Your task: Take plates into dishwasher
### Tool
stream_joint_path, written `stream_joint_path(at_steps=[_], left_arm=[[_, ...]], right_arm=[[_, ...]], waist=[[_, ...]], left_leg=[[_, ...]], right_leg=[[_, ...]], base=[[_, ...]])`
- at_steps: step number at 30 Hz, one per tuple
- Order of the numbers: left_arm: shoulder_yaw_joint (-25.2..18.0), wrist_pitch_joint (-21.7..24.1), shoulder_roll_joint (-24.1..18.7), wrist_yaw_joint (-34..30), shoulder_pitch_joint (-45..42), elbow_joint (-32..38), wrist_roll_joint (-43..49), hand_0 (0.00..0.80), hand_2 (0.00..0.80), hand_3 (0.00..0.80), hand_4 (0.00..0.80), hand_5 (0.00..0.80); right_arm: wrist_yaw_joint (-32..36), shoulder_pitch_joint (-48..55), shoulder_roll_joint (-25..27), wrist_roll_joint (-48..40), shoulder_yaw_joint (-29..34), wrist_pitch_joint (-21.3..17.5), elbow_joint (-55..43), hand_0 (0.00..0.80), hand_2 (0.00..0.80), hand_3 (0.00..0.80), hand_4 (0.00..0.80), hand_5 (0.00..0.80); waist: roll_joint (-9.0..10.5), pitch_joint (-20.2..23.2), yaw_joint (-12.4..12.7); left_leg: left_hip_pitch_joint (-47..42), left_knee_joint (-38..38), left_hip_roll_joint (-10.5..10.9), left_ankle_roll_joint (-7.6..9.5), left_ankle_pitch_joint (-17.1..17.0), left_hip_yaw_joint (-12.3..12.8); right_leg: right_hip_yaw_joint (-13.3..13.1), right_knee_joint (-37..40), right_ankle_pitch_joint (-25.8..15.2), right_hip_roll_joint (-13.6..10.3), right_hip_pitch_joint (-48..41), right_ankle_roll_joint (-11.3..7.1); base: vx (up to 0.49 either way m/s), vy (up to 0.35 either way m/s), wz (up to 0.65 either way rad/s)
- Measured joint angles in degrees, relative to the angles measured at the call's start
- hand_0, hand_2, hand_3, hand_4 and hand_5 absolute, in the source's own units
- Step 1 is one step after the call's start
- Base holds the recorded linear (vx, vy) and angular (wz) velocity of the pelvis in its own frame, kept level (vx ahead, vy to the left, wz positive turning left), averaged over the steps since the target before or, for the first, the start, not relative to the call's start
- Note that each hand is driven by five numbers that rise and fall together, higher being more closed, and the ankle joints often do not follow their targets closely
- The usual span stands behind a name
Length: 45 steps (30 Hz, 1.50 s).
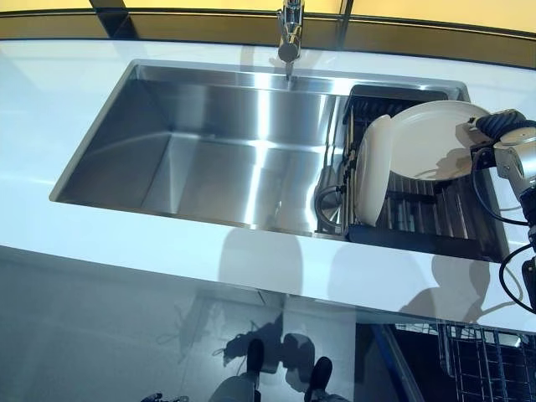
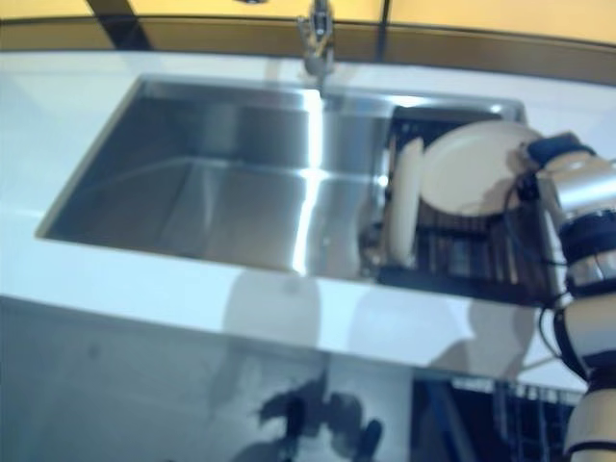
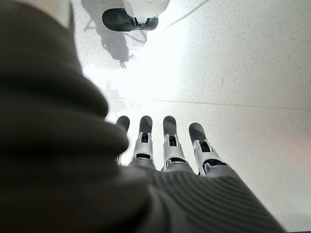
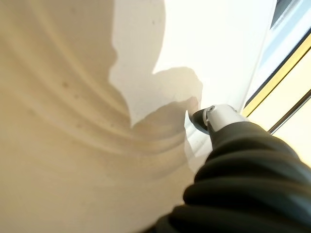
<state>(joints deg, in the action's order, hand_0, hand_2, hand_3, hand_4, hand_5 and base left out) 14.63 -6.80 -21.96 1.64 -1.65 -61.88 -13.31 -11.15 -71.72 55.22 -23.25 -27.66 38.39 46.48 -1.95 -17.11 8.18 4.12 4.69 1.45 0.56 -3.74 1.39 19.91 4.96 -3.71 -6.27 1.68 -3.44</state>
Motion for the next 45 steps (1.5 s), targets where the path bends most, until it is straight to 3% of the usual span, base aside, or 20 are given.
stream_joint_path(at_steps=[9, 18, 23, 28, 31, 40, 45], left_arm=[[0.0, 0.3, 0.7, 0.0, -0.5, 0.3, 0.1, 0.000, 0.000, 0.000, 0.000, 0.000], [0.0, 0.2, 0.7, 0.5, -1.4, 0.3, 0.7, 0.000, 0.000, 0.000, 0.000, 0.000], [-0.1, -0.5, 0.5, 1.0, -2.3, 0.9, 1.3, 0.000, 0.000, 0.000, 0.000, 0.000], [-0.1, -2.8, 0.5, 1.2, -3.0, 2.9, 1.4, 0.000, 0.000, 0.000, 0.000, 0.000], [-0.1, -4.2, 0.4, 1.1, -4.0, 3.9, 1.5, 0.000, 0.000, 0.000, 0.000, 0.000], [-0.2, -5.1, -0.4, -0.2, -4.3, 4.0, 5.0, 0.000, 0.000, 0.000, 0.000, 0.000], [0.1, -4.7, -2.5, -2.1, -2.7, 4.4, 8.2, 0.000, 0.000, 0.000, 0.000, 0.000]], right_arm=[[-4.9, -1.9, 2.8, 0.1, 0.0, -1.1, -0.2, 0.800, 0.800, 0.800, 0.800, 0.800], [-6.1, -2.5, 7.8, 5.0, 0.0, -1.4, -2.5, 0.800, 0.800, 0.800, 0.800, 0.800], [-4.8, -5.0, 10.1, 18.7, -4.2, -1.6, -4.1, 0.800, 0.800, 0.800, 0.800, 0.800], [-1.0, -10.6, 17.1, 47.6, -16.1, -4.7, -10.7, 0.800, 0.800, 0.800, 0.800, 0.800], [-0.2, -10.8, 19.7, 55.6, -18.5, -5.2, -15.0, 0.800, 0.800, 0.800, 0.800, 0.800], [-0.4, -6.3, 24.5, 63.1, -17.9, -8.6, -20.4, 0.800, 0.800, 0.800, 0.800, 0.800], [-0.4, 13.4, 24.9, 61.7, -2.8, -9.4, -26.9, 0.800, 0.800, 0.800, 0.800, 0.800]], waist=[[-0.26, 0.5, 0.6], [3.06, 3.8, 0.3], [5.29, 6.3, -0.7], [6.03, 8.8, -1.2], [6.83, 11.2, -1.8], [7.03, 13.4, -4.5], [6.48, 13.3, -6.3]], left_leg=[[-1.7, 0.0, 0.0, 0.01, 0.0, 0.0], [-3.4, 0.1, -0.1, 0.00, 0.0, 0.3], [-4.7, 0.2, -0.1, -0.01, 0.0, 1.0], [-5.5, 0.2, -0.2, -0.01, 0.1, 1.6], [-5.6, 0.2, -0.4, -0.08, 0.3, 2.0], [-6.8, 0.4, -0.4, 0.51, 1.2, 4.7], [-8.4, 0.1, -0.1, 0.64, 1.6, 7.3]], right_leg=[[0.1, 0.0, 0.0, 0.1, -1.7, 0.01], [-0.3, 0.0, 0.0, 0.1, -3.3, 0.01], [-0.9, 0.1, 0.0, 0.1, -4.3, 0.02], [-1.7, 0.2, 0.0, 0.1, -4.7, 0.03], [-2.2, 0.2, 0.0, 0.1, -4.7, 0.04], [-5.0, 0.2, -0.2, 0.1, -4.4, -0.22], [-8.0, -0.5, -1.1, 0.1, -4.1, -0.35]], base=[[0.000, 0.000, 0.00], [0.000, 0.002, -0.01], [-0.005, 0.021, -0.07], [-0.032, 0.021, -0.07], [-0.044, 0.035, -0.07], [-0.023, 0.112, -0.16], [-0.122, 0.148, -0.30]])
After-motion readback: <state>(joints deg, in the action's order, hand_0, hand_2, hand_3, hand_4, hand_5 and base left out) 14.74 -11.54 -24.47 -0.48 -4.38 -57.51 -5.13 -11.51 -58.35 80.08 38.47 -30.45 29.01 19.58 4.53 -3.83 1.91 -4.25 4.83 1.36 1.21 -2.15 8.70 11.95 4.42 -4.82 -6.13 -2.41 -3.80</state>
